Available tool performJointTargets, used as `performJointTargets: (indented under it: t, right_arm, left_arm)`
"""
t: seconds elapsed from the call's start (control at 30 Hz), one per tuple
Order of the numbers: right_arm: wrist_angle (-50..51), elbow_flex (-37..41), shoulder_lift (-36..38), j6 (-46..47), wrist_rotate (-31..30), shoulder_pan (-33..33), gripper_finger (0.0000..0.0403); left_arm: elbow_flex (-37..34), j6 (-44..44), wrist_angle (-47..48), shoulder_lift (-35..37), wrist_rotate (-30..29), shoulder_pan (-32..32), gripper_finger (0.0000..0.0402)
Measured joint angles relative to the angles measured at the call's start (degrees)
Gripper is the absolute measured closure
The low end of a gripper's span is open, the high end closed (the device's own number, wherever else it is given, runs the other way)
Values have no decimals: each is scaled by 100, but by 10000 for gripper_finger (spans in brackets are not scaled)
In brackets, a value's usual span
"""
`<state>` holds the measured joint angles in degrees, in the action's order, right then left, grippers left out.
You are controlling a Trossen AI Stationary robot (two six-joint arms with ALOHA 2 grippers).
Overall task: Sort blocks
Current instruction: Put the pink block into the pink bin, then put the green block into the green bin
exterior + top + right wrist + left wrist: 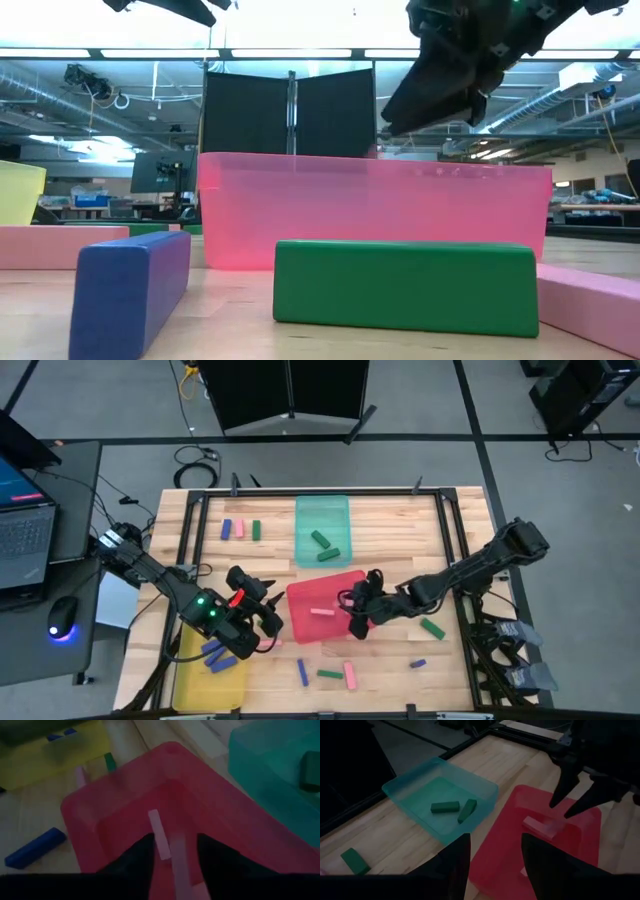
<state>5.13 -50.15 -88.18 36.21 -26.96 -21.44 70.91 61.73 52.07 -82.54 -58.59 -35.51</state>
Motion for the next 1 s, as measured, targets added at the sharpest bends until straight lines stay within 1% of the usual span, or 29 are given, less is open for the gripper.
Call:
performJointTargets:
  t: [0.1, 0.2, 0.27, 0.33, 0.43, 0.53, 0.73, 0.8, 0.93, 1.0]
  right_arm:
    - [37, 0, 89, -75, -23, 25, 202]
    - [168, 0, 366, -225, -192, -20, 176]
    - [338, 0, 611, -316, -449, -102, 165]
    - [538, 0, 878, -358, -765, -217, 161]
    - [910, 0, 1301, -385, -1250, -411, 161]
    - [1353, 0, 1683, -326, -1706, -628, 164]
    - [2098, 0, 2210, 118, -2404, -1092, 163]
    - [2262, 0, 2280, 289, -2575, -1245, 165]
    - [2498, 0, 2284, 568, -2789, -1542, 165]
    - [2570, 9, 2267, 697, -2899, -1681, 165]
  left_arm:
    - [0, 0, 1, 0, 2, 0, 218]
    - [0, 5, 2, 0, 3, 1, 218]
    - [0, 97, 6, 0, 23, 45, 218]
    - [0, 376, 39, 0, 109, 157, 218]
    - [0, 691, 161, 0, 324, 471, 219]
    - [0, 752, 353, 0, 730, 960, 220]
    - [0, 598, 1203, 0, 1435, 2393, 220]
    - [0, 254, 1300, 0, 1535, 2864, 220]
    - [0, -702, 1212, 0, 1586, 3636, 220]
    - [1, -1035, 1129, -15, 1739, 4040, 219]
